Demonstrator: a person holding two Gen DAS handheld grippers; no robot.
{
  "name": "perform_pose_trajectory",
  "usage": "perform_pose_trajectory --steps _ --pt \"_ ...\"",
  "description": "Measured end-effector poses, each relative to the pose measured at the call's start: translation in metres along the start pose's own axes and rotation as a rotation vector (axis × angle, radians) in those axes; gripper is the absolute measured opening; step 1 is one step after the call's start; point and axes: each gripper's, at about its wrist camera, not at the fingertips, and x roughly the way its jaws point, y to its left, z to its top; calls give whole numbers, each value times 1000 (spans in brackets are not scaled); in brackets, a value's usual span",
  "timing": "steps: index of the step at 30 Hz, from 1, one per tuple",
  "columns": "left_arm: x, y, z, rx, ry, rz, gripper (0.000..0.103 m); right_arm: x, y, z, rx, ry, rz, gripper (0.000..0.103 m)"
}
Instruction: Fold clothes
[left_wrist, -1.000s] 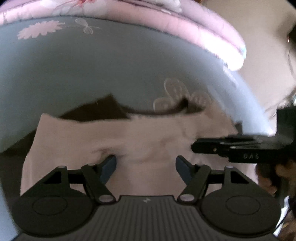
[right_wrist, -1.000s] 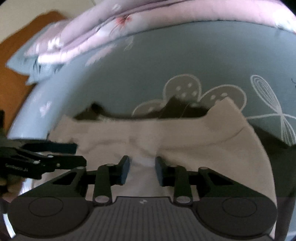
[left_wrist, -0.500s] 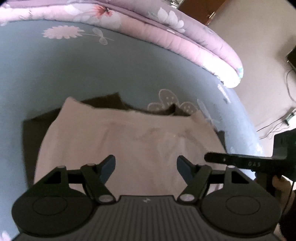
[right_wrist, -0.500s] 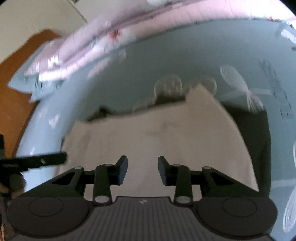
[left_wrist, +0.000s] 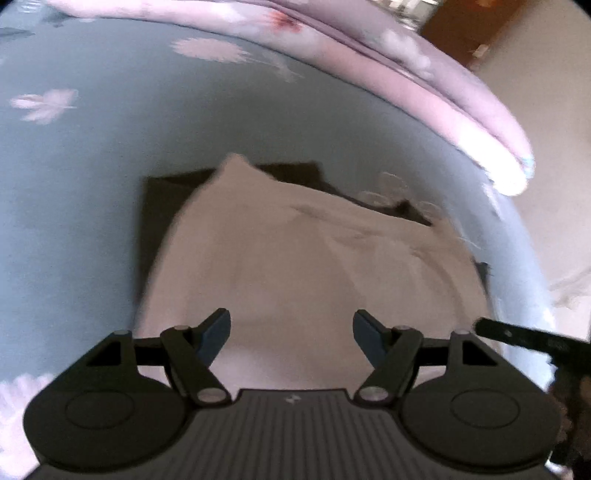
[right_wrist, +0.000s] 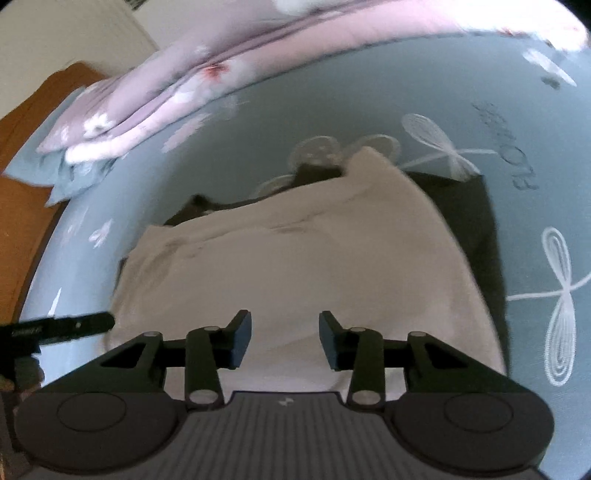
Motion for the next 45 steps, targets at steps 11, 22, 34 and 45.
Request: perform_pose_trajectory --steps 11,22,34,45 --pt "-48 99 -30 -319 54 254 73 41 149 -56 -446 133 89 46" --pt "-60 142 -55 -438 55 185 73 81 252 -110 -934 163 59 48" --pt "-59 176 -63 -631 67 -65 73 107 287 -165 -1295 94 -50 52" --pt "-32 160 -51 -652 137 -266 75 91 283 -150 -1185 63 -43 5"
